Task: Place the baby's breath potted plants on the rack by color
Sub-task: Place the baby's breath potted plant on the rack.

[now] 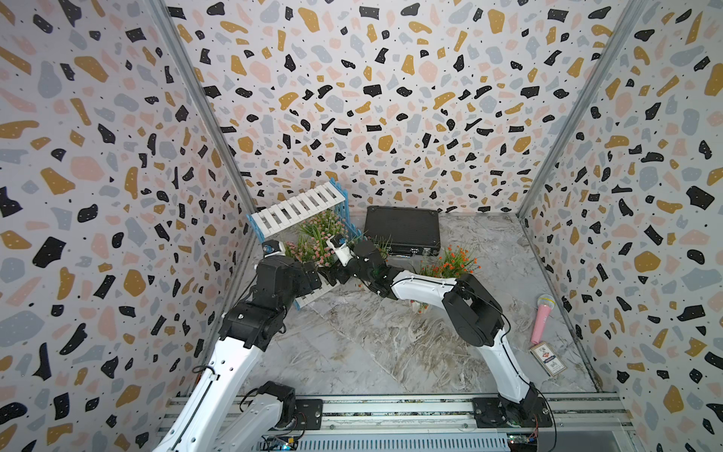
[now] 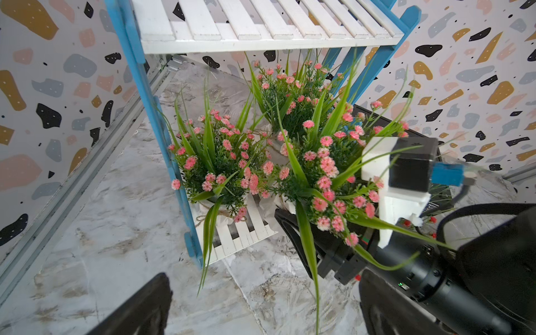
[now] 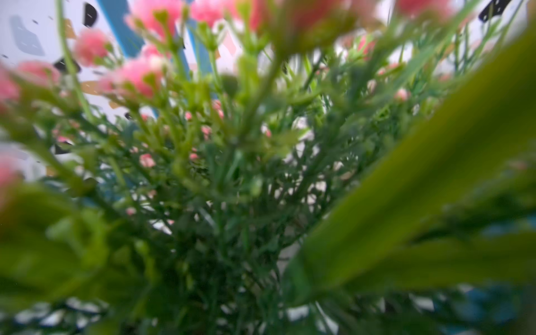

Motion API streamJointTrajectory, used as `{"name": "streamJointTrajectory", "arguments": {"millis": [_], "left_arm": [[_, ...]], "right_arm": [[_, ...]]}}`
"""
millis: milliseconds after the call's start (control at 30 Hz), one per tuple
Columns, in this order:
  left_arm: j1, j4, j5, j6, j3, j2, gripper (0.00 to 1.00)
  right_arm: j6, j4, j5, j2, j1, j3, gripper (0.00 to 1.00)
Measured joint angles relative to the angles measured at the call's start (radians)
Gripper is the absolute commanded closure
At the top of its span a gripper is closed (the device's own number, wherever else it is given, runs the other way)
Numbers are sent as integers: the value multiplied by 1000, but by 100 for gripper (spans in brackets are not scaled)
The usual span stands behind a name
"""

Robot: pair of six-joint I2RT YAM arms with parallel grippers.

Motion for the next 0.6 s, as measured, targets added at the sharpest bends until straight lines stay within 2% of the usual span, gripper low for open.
{"name": "streamJointTrajectory", "arguments": {"millis": [600], "left_arm": [[5, 0, 4, 0, 0, -15, 1]], "right_arm": [[-5, -106, -24, 136, -10, 163, 16]]}}
